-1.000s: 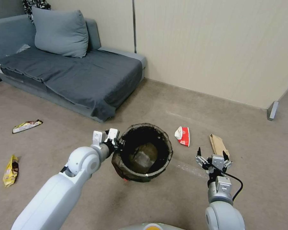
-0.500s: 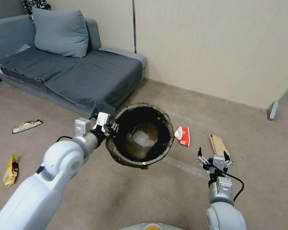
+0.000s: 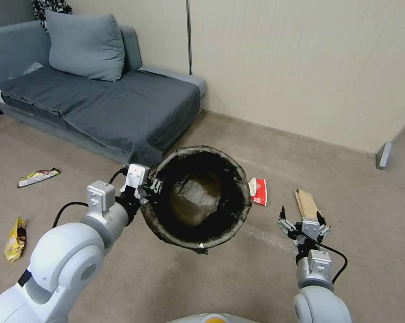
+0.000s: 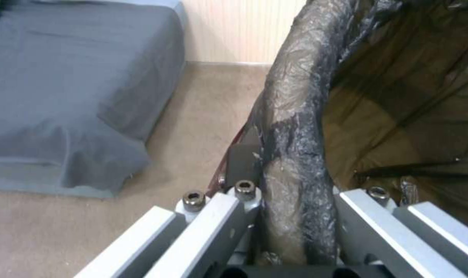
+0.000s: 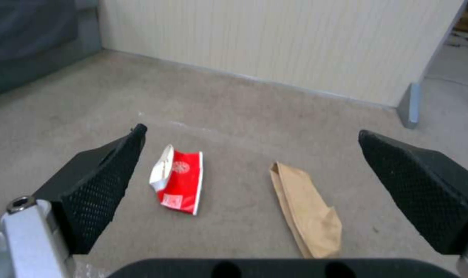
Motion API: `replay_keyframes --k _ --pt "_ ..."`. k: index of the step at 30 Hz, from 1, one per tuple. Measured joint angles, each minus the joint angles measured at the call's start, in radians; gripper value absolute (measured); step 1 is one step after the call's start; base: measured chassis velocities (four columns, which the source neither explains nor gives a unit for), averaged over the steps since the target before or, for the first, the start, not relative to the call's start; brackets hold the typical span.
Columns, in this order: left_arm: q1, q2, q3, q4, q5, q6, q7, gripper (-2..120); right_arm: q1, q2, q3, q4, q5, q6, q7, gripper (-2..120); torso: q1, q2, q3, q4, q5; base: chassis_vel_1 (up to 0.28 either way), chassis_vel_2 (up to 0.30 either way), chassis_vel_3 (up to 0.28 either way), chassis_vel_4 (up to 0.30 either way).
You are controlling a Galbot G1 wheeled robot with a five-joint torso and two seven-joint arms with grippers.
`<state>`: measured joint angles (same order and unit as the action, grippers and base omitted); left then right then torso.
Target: Pick up the trash bin, then pick up the garbage from the floor and place it into the trash bin.
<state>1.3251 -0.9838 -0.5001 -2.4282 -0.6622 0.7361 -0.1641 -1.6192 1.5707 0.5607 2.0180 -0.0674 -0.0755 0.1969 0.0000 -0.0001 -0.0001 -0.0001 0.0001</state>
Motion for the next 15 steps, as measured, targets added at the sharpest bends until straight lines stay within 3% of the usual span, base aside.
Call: replay_keyframes --k 9,15 --pt "-0.018 0.0 -0.004 0.015 0.007 0.0 0.001 1 0.003 -0.004 0.006 0.0 0.001 0.009 -0.019 100 0.0 0.0 0.0 0.0001 -0.0001 -0.01 0.011 0.011 -0.015" --pt "-0.027 -0.002 -0.003 0.022 0.011 -0.001 0.002 1 0.011 -0.004 0.006 -0.004 0.003 0.008 -0.02 100 0.0 0.0 0.0 0.0001 -0.0002 -0.142 0.127 0.136 -0.145"
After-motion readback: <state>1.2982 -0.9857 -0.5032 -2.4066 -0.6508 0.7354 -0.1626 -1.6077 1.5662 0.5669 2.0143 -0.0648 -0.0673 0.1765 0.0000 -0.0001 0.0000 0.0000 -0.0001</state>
